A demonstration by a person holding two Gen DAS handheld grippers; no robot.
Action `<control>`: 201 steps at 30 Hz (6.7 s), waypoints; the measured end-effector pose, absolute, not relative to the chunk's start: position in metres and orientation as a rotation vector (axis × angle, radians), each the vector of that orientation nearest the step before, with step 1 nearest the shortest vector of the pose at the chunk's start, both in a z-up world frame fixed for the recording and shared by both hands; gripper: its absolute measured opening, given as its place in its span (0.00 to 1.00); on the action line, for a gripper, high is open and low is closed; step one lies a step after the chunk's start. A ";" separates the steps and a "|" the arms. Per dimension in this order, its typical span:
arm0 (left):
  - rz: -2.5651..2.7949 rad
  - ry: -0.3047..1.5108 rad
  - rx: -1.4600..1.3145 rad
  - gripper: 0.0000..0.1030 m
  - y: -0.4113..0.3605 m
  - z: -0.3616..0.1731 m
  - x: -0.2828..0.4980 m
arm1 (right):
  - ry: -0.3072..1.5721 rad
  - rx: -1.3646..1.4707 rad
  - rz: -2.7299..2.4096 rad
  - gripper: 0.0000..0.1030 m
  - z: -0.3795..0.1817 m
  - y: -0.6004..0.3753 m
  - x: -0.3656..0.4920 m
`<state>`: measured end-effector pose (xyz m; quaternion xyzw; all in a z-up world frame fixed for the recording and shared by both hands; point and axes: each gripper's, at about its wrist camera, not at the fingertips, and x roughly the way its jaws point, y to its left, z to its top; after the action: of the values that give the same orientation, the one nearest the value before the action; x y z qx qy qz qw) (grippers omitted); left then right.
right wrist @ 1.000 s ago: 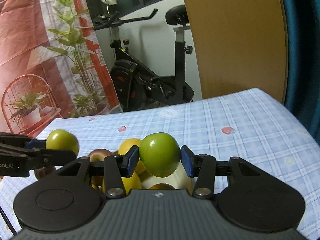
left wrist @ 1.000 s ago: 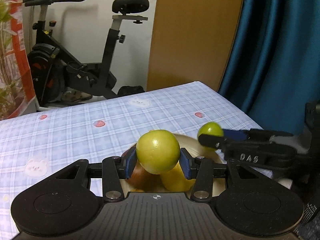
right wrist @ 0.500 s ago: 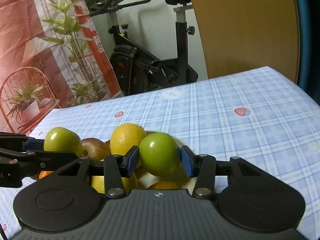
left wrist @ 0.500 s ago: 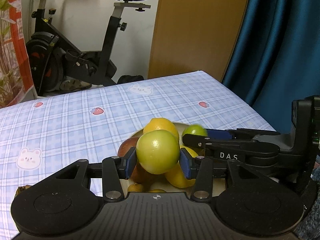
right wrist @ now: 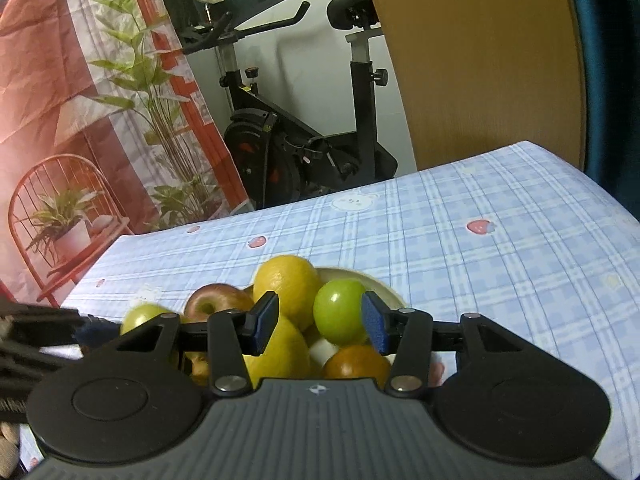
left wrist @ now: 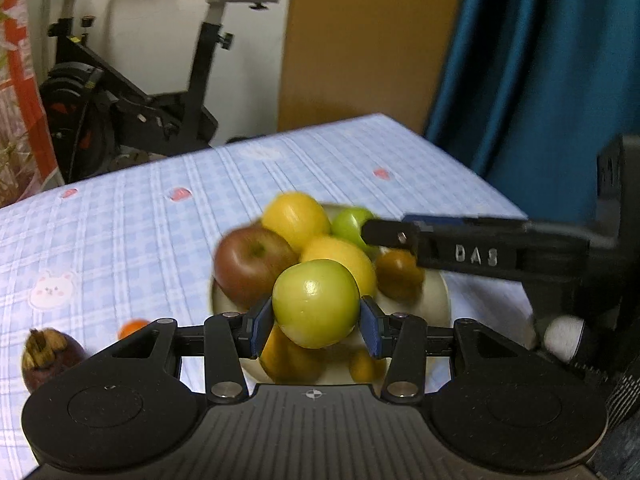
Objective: Organize fruits
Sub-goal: 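Carry both held apples over the beige plate, then open both tools to set the apples down on the plate, then withdraw both tools from the plate toward the tangerines beside the mangosteen, then close the left tool on one tangerine while the right tool closes on another tangerine, then lift and carry both held tangerines over the beige plate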
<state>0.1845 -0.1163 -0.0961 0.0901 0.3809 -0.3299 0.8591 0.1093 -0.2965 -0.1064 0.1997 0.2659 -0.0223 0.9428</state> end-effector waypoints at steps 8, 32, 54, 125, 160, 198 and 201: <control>-0.718 0.815 0.229 0.47 -0.129 -0.105 0.176 | 0.562 0.423 -0.053 0.48 -0.111 -0.293 0.096; -0.687 0.814 0.161 0.60 -0.116 -0.097 0.177 | 0.556 0.455 -0.071 0.48 -0.114 -0.298 0.087; -0.390 0.662 0.003 0.58 0.040 -0.038 0.209 | 0.547 0.351 0.093 0.49 -0.082 -0.233 0.097; -0.545 0.770 -0.024 0.35 0.015 -0.110 0.212 | 0.770 0.260 0.312 0.12 -0.113 -0.158 0.163; -0.670 0.865 0.108 0.35 0.013 -0.119 0.192 | 0.759 0.258 0.314 0.12 -0.114 -0.157 0.154; -0.509 0.828 0.072 0.38 0.026 -0.143 0.163 | 0.768 0.194 0.267 0.35 -0.120 -0.147 0.171; -0.503 0.825 0.052 0.38 0.029 -0.143 0.163 | 0.764 0.183 0.264 0.35 -0.121 -0.146 0.171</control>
<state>0.1628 0.0290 -0.1431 0.0248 0.3965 -0.2420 0.8852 0.1714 -0.1459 -0.1209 0.0891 0.3710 0.1282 0.9154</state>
